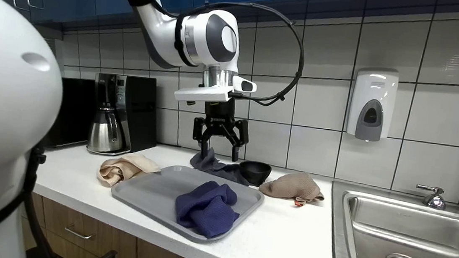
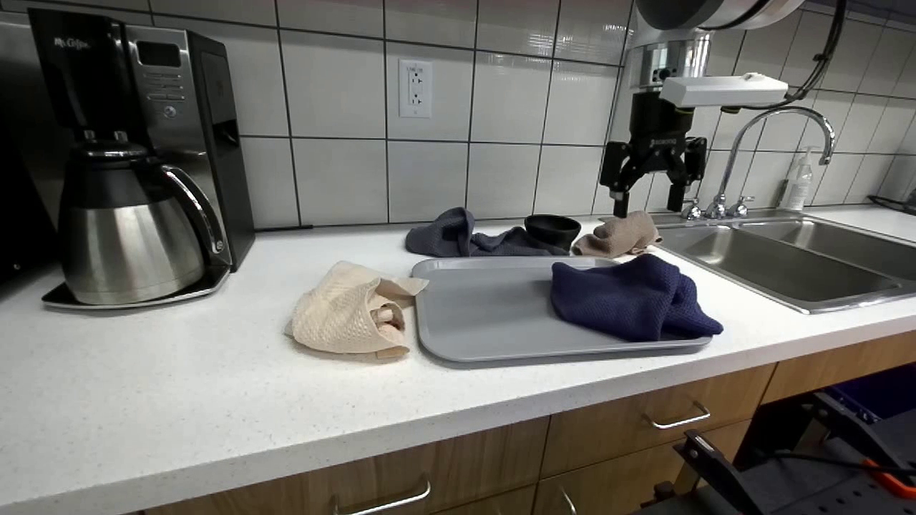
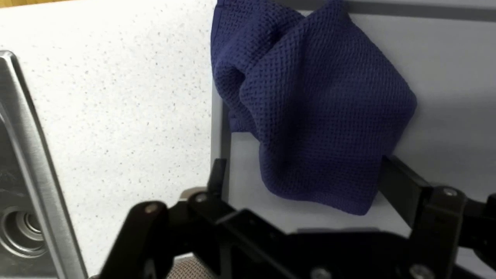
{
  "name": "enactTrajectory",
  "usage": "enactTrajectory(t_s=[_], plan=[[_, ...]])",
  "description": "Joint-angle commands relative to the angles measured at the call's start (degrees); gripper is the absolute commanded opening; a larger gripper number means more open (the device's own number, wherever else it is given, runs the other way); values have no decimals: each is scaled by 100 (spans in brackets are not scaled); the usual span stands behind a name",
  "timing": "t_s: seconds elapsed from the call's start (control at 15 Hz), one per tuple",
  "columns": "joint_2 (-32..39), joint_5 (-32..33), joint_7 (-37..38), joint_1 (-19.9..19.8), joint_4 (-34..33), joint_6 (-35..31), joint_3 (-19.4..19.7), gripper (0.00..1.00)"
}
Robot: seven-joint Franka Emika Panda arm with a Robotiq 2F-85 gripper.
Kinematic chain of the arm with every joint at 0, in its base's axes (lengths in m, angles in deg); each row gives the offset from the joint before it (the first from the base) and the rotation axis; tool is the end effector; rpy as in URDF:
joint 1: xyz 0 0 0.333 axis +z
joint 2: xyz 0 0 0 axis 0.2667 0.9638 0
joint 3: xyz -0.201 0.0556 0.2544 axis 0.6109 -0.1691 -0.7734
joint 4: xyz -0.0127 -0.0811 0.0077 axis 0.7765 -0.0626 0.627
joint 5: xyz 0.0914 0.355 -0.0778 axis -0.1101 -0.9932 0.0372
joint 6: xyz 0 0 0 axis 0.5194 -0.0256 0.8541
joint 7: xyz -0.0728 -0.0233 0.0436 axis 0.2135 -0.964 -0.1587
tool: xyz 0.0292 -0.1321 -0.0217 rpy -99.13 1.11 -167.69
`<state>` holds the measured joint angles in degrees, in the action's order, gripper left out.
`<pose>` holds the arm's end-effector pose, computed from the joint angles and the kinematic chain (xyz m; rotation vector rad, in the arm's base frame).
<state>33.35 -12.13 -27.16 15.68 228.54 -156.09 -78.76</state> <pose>0.4401 -0.0246 0.3189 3.0506 -0.0298 -0.0634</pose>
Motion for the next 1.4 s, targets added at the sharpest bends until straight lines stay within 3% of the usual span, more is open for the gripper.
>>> enactTrajectory(t_s=[0.0,0.73,1.33], plan=[[-45,-17,-9,-96,-6,52,-69,100],[-96,-17,-11,-149,-6,145,-45,100],[361,29,358,-507,-382,-629,215,100]])
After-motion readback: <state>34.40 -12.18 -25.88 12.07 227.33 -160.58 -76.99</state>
